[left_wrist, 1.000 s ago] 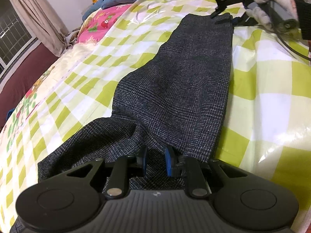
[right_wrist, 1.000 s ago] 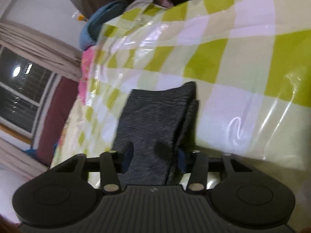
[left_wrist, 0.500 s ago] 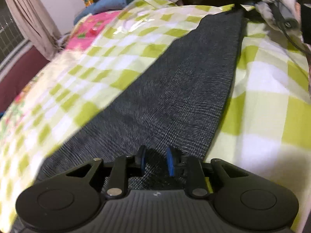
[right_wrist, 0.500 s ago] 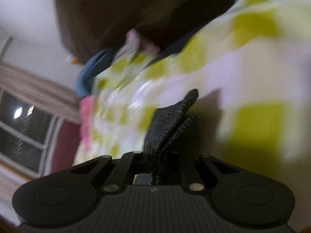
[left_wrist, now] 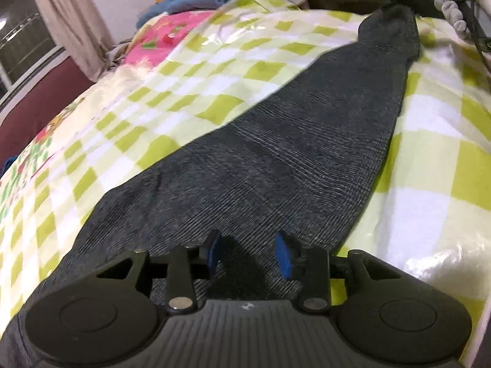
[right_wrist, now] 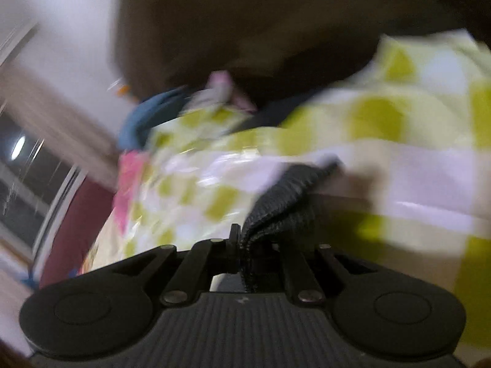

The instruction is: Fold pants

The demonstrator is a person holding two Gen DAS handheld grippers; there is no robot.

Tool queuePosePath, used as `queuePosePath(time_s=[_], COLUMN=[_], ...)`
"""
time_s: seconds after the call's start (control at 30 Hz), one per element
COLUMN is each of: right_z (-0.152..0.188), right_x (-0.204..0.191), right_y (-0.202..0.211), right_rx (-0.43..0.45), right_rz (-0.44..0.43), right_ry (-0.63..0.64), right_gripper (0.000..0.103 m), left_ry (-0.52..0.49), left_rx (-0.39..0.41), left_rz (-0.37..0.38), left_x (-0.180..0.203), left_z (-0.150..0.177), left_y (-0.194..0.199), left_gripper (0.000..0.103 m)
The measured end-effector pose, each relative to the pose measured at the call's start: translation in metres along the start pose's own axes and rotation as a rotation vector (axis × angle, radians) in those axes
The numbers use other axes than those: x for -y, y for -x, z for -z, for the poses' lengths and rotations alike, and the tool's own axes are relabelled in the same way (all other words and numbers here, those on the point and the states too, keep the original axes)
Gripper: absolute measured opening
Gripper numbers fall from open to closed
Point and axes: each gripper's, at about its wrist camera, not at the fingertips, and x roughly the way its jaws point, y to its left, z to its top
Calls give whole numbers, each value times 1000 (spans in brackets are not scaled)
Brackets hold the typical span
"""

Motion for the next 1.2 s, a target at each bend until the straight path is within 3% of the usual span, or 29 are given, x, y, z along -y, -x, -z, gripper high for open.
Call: queuePosePath(time_s=[0.13,0.23,0.33,0.53,0.6,0.67,0.77,0.9,0.97,1.2], right_z=[21,59,114,267,316,352,371,384,395,456], right_x=[-76,-145,-213,-320,-340,-353,-364,-377,-380,-394], right_y=[15,23,20,14,12,14,20,44,53,72], right_rx=[-38,-104,-203,-470,-551,-615,-598,-483,-468,-279], right_rz=[-152,-268,-392,-566,-578,-578,-565,-572,-579,-592], right_ry=[143,312,446,679,761,819,894,1044,1102,1446], right_gripper=[7,7,7,7,7,7,7,7,7,8], left_ry=[67,127,198,308,372,460,517,576,588,598], left_rx=[4,14,37,-4,-19,5,26,49,50,71], left_rz=[-40,-66,-109,-230,-225,-187,-233,-239,-236,-225], left_x=[-17,-34,-57,-102,-118,-132,-144,-157,-161,-164], left_z=[17,35,58,114,133,144,156,169,173,181], left_y=[11,24,49,80,87,97,107,114,113,117], left_gripper=[52,52,52,54,65,66,66,66,66,66])
